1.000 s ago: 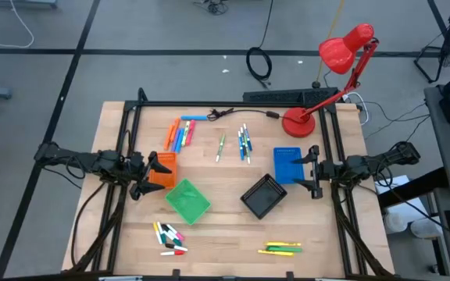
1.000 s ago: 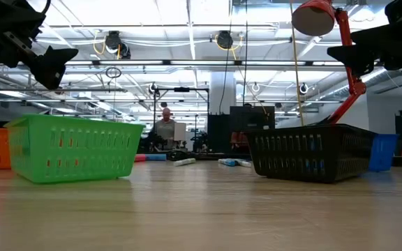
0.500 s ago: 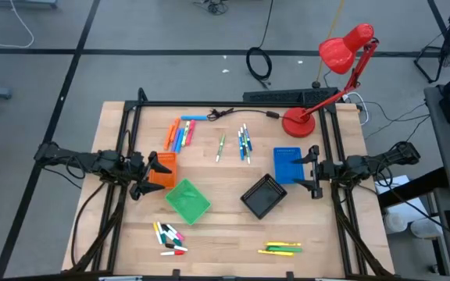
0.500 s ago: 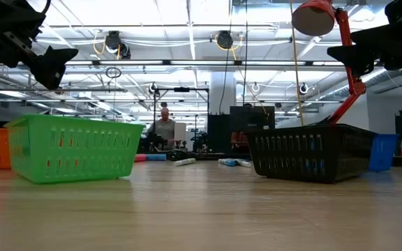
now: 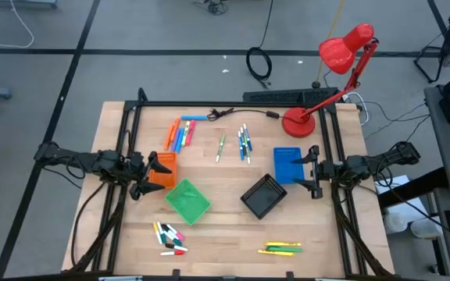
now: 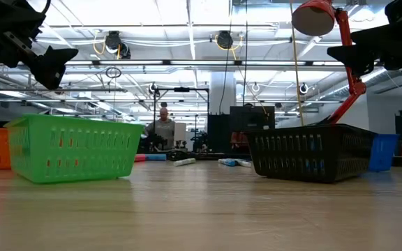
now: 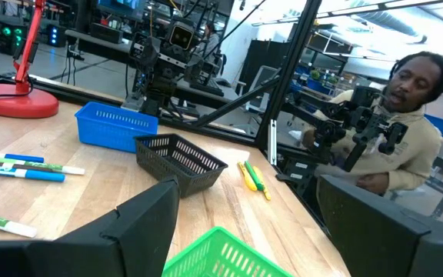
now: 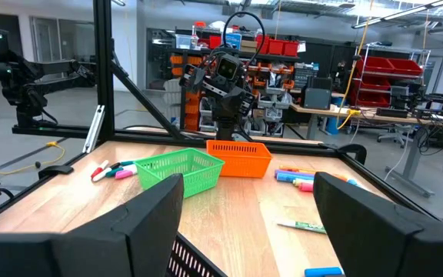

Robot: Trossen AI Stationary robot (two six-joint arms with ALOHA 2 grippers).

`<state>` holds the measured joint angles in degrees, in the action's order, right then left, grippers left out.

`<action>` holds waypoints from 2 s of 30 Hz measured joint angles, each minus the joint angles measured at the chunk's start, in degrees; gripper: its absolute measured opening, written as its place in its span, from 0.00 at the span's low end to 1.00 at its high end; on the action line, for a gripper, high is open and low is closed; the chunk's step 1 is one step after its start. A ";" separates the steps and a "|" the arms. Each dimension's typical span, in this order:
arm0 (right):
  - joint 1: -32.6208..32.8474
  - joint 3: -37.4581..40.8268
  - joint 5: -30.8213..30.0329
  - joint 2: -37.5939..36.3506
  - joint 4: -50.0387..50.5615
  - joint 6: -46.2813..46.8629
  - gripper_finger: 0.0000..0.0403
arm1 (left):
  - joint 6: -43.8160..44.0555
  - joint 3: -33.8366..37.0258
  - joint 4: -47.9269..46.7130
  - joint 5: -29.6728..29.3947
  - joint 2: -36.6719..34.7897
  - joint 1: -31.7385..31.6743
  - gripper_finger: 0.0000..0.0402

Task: Pick & Place Markers

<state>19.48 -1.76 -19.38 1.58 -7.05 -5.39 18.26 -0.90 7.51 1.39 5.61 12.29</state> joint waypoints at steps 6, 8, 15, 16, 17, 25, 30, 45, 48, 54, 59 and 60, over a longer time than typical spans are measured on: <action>0.01 -0.02 -0.02 -0.02 0.00 0.00 0.69 | 0.00 0.01 0.00 0.00 0.00 0.01 0.77; 0.00 -0.01 0.00 0.01 0.00 0.00 0.69 | -0.02 -0.01 0.00 0.00 0.00 -0.01 0.77; 0.03 -0.02 0.14 0.01 0.00 5.75 0.69 | 0.00 0.00 0.00 0.00 0.00 0.01 0.77; 0.03 0.00 0.15 -0.01 0.00 9.60 0.69 | 0.00 0.01 0.00 0.01 0.01 -0.01 0.77; 0.03 -0.01 0.15 -0.01 0.00 13.87 0.69 | -0.02 0.01 0.00 0.00 0.00 0.00 0.77; 0.03 -0.01 0.15 -0.01 -1.77 34.48 0.69 | 0.00 0.00 0.00 0.00 0.00 0.01 0.77; 0.03 -0.01 0.02 0.01 -2.94 34.95 0.69 | -0.01 0.00 0.00 0.01 0.00 0.00 0.77; 5.25 -2.43 17.10 6.30 -15.97 33.19 0.69 | -0.01 0.01 0.00 0.01 0.00 0.01 0.77; 11.94 -5.41 9.26 16.36 -13.60 31.78 0.69 | 0.00 0.01 0.00 0.00 0.00 -0.01 0.77; 27.27 -20.59 -3.23 44.56 -11.60 31.44 0.69 | -0.01 0.01 0.02 0.00 0.00 0.01 0.77; 37.07 -42.38 -9.56 68.10 3.19 31.49 0.69 | 0.00 0.01 0.00 0.00 0.02 -0.01 0.77; 38.23 -46.71 -10.52 72.61 6.72 31.81 0.69 | -0.02 0.01 0.00 0.02 0.00 -0.01 0.77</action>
<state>57.71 -48.47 -29.90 74.19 -0.33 26.43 18.24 -0.89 7.51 1.41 5.61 12.27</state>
